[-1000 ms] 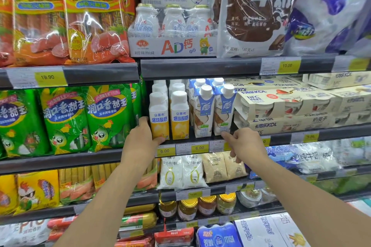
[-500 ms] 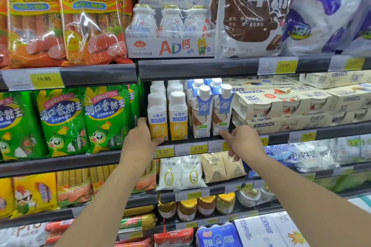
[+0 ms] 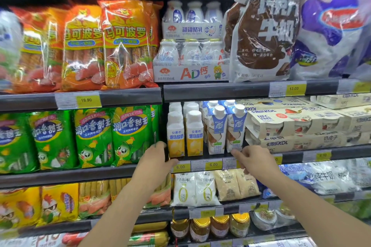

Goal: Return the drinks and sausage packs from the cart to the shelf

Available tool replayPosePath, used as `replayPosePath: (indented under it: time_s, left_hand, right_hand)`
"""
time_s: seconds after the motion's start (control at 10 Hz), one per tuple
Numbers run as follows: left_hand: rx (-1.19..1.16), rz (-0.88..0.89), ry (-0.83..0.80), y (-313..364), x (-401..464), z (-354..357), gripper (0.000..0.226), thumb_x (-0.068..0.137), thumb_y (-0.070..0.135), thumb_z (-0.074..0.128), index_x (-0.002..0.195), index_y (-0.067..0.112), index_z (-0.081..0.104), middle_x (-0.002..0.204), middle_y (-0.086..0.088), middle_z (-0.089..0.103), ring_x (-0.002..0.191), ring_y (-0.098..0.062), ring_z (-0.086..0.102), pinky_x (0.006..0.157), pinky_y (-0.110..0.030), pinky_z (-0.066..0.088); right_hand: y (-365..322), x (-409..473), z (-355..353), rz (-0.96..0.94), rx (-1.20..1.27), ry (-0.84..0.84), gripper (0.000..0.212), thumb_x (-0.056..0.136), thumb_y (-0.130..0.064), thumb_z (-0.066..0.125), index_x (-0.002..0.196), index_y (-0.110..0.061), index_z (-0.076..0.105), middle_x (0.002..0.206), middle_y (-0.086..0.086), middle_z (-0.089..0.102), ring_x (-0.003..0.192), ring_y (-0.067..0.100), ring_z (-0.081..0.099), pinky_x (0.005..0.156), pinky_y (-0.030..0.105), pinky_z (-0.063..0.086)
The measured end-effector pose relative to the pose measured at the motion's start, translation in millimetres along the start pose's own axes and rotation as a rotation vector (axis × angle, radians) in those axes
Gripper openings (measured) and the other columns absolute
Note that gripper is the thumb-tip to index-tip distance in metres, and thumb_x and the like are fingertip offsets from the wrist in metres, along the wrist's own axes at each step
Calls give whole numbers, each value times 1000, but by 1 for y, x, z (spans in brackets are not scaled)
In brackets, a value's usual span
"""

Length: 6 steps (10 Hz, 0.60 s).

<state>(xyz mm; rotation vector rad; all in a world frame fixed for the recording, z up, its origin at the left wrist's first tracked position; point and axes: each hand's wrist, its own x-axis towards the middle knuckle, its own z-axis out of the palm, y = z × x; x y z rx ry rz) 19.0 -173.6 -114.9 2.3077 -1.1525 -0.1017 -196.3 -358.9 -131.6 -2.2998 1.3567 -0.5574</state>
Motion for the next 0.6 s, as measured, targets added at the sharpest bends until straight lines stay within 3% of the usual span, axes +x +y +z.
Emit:
replayPosePath:
  time_s: [0.1, 0.3, 0.6]
  left_hand:
    - [44, 36, -47, -6, 2, -4, 57, 88, 45, 66, 133, 15, 49, 129, -3, 56, 114, -18, 57, 94, -30, 49]
    - [253, 87, -228, 7, -4, -23, 60, 89, 49, 61, 134, 11, 50, 131, -7, 52, 119, -22, 51, 100, -33, 45]
    - [535, 144, -181, 44, -52, -61, 77, 91, 67, 41, 147, 15, 36, 149, -7, 40, 138, -27, 35, 112, -43, 34]
  right_hand:
    - [-9, -4, -2, -77, -50, 8, 47, 93, -60, 50, 97, -17, 70, 79, -1, 71, 70, 14, 66, 65, 33, 56]
    - [-27, -21, -12, -164, -120, -1, 44, 91, -59, 54, 106, -21, 69, 95, -5, 69, 85, 12, 65, 80, 37, 58]
    - [-28, -47, -60, -384, -254, -74, 86, 85, -77, 39, 149, -19, 40, 149, 1, 47, 137, 19, 43, 112, 40, 39]
